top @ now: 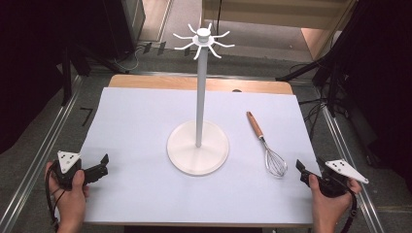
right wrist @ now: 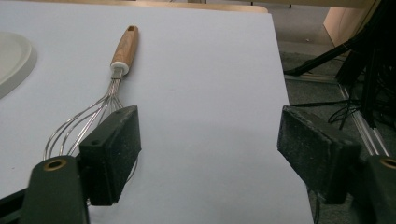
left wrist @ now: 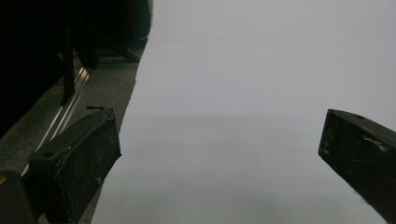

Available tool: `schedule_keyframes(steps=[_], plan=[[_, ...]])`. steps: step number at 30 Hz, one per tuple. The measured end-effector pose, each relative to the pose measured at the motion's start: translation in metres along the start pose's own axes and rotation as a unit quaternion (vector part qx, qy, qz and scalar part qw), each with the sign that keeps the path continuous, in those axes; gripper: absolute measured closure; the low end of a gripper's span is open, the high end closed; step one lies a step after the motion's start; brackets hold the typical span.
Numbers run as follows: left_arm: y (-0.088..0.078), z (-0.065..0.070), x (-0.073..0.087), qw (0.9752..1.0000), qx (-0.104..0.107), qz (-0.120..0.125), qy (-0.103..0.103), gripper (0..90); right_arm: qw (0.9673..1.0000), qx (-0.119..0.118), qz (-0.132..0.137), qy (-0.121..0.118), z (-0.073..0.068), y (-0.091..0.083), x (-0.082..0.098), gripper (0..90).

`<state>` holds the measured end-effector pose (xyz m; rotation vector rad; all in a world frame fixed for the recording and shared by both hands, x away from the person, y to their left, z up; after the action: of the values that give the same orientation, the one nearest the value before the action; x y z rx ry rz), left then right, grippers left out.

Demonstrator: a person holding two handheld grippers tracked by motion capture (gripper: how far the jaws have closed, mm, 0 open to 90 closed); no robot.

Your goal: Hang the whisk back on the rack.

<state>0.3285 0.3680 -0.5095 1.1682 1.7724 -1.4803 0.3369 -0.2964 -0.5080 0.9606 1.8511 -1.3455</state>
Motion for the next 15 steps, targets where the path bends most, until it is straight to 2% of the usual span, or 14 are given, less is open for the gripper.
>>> schedule_keyframes(steps=[3, 6, 8, 9, 15], plan=[[0.002, 0.002, 0.001, 0.9998, -0.007, -0.011, 0.013, 0.0, 0.9996, 0.002, -0.022, -0.015, -0.004, 0.003, 0.002, 25.0], [0.003, 0.004, 0.001, 0.9992, -0.016, -0.017, 0.031, 0.0, 0.9981, -0.007, -0.05, -0.035, -0.009, 0.006, 0.004, 23.0], [0.003, 0.004, 0.001, 0.999, -0.019, -0.019, 0.035, 0.0, 0.9976, -0.007, -0.058, -0.037, -0.009, 0.007, 0.004, 23.4], [0.003, 0.005, 0.001, 0.9986, -0.021, -0.02, 0.043, 0.0, 0.9964, -0.01, -0.074, -0.039, -0.01, 0.008, 0.004, 24.9], [0.004, 0.005, 0.001, 0.9984, -0.025, -0.025, 0.044, 0.0, 0.992, -0.003, -0.109, -0.064, -0.011, 0.012, 0.009, 27.2]])
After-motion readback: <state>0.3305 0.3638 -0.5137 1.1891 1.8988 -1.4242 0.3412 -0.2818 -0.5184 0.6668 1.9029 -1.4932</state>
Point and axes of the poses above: each handheld gripper's, and its own axes: y roughly forward along the jaws, x roughly out of its underside, z roughly to its right, the point moved 10 cm from there along y, roughly forward along the jaws, and after that the axes turned 14 degrees about y, right-handed, at the moved point
